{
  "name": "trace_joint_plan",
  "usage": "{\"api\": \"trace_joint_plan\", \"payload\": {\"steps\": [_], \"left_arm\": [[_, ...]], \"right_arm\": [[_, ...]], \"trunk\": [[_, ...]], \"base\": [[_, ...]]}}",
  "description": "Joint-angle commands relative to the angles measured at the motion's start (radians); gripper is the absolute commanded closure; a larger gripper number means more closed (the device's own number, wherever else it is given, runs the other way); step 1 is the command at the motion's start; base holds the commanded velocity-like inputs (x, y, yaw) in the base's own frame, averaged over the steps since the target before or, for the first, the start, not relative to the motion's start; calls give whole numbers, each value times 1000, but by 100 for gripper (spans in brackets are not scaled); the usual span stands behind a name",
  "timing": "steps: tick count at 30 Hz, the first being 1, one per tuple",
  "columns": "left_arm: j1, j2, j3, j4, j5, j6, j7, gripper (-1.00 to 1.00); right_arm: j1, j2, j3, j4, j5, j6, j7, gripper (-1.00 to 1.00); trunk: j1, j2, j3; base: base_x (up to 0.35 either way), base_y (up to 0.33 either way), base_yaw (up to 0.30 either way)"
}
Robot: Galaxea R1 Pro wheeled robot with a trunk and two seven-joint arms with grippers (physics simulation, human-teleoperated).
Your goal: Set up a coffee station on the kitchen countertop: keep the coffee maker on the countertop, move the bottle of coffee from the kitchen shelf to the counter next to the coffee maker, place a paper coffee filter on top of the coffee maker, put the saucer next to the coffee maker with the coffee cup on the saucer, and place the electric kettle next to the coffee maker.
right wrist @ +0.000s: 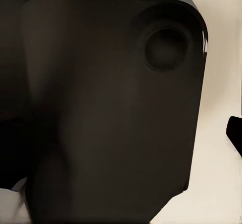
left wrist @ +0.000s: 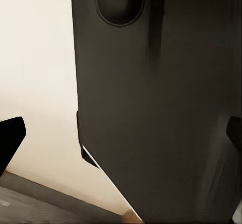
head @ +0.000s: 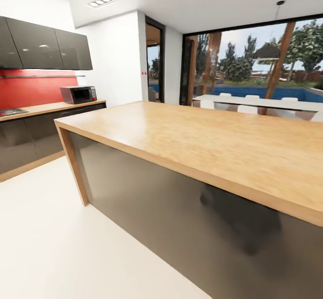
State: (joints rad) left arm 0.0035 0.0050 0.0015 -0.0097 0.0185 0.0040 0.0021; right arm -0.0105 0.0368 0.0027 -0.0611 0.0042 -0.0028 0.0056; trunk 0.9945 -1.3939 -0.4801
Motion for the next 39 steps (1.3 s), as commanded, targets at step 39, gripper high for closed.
{"api": "trace_joint_plan", "payload": {"steps": [39], "left_arm": [[-5, 4, 67, -3, 87, -1, 1, -100]], "right_arm": [[0, 3, 0, -2, 0, -29, 0, -100]], "trunk": [[-150, 273, 99]], "base": [[0, 0, 275]]}}
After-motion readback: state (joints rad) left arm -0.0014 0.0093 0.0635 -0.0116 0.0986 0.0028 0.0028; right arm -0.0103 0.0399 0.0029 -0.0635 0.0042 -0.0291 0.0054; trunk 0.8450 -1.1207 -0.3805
